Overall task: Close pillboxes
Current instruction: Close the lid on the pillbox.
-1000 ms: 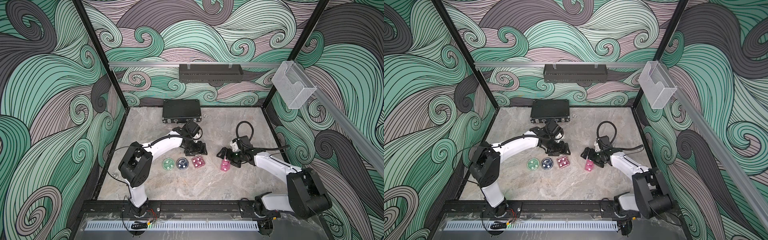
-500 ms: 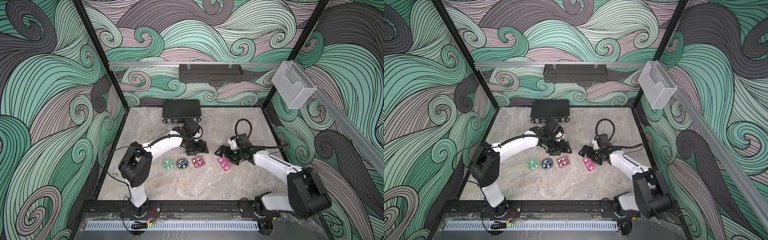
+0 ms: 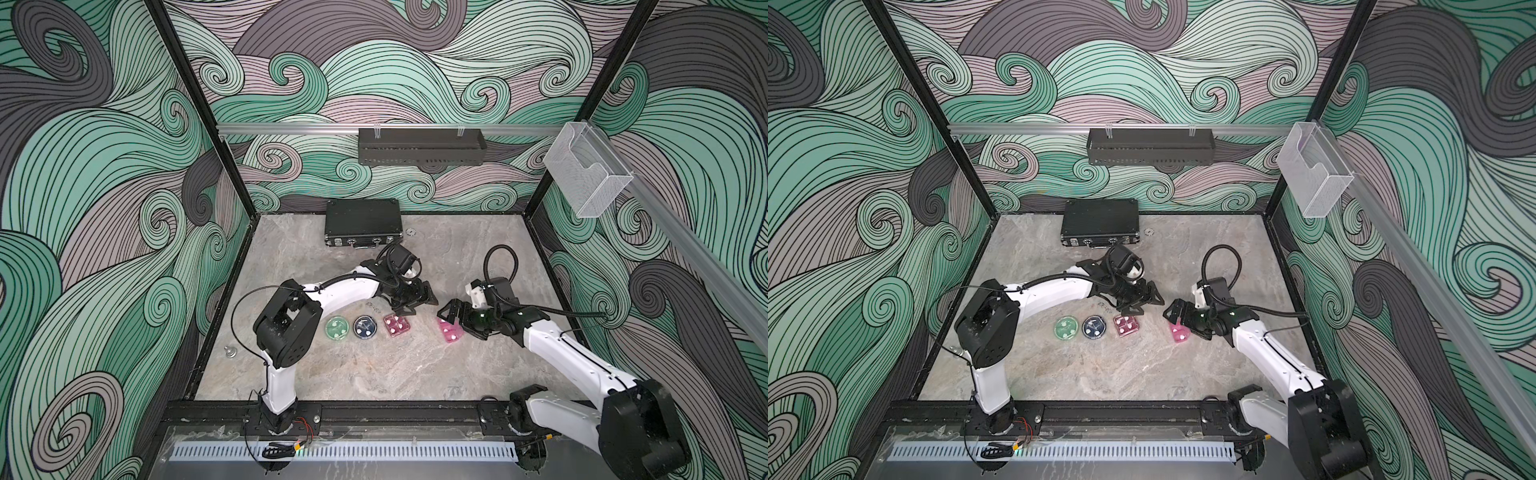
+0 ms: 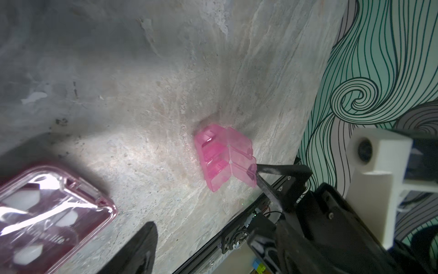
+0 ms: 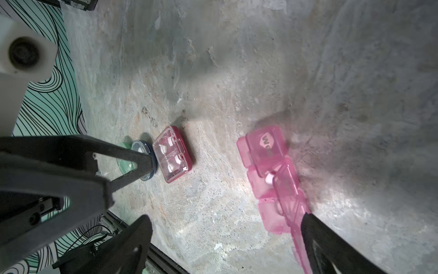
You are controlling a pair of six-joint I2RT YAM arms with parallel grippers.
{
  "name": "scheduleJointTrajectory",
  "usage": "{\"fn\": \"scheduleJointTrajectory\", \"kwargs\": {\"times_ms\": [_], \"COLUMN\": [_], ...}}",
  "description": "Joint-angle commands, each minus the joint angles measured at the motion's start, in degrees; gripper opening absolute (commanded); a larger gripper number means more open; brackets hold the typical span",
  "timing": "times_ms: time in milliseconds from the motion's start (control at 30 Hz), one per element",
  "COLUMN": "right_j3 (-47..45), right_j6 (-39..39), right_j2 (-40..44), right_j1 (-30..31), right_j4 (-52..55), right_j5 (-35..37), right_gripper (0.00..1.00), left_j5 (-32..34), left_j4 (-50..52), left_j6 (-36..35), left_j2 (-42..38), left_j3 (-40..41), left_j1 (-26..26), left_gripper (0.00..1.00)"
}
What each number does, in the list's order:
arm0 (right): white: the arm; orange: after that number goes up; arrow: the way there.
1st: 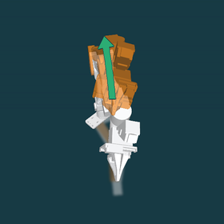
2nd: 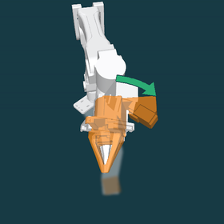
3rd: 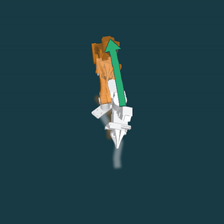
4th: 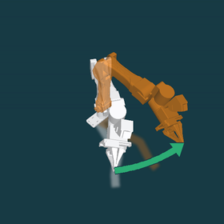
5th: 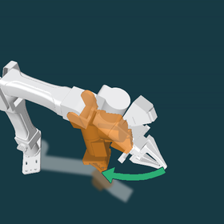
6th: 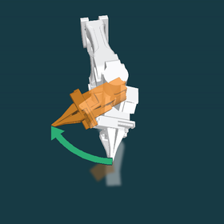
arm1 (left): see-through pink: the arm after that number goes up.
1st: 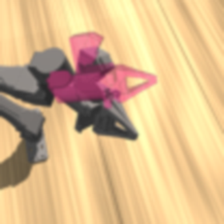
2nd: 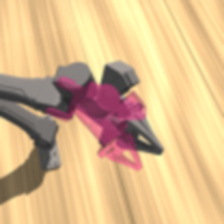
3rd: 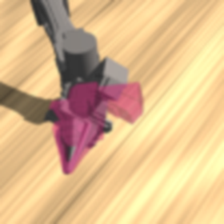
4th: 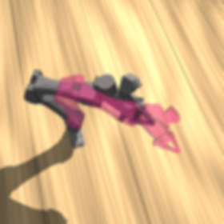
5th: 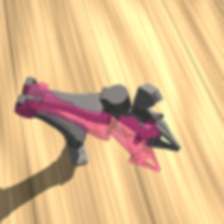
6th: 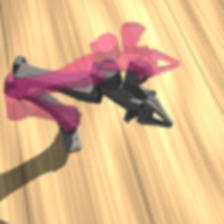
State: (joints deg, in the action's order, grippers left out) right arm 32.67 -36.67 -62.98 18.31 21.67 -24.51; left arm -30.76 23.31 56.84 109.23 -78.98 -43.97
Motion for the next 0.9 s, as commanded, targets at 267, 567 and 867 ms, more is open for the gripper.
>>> {"fn": "scheduleJointTrajectory", "kwargs": {"times_ms": [267,567,867], "right_j3": [-3.6,-3.6,-3.8], "right_j6": [-1.3,-1.1,-0.7], "right_j2": [5.4,7.7,8.6], "right_j1": [-0.2,-1.1,-1.9], "right_j4": [0.2,1.3,2.2], "right_j5": [-2.0,-1.1,-1.2], "right_gripper": [0.98,0.99,0.99], "left_j5": [-2.0,-1.5,-1.2], "left_j4": [-3.9,-0.2,1.7], "left_j6": [4.5,1.2,0.8], "left_j2": [5.9,11.1,15.1], "left_j3": [-5.4,-10.8,-13.9], "left_j1": [-2.6,-4.8,-5.1], "left_gripper": [0.78,0.77,0.75]}}
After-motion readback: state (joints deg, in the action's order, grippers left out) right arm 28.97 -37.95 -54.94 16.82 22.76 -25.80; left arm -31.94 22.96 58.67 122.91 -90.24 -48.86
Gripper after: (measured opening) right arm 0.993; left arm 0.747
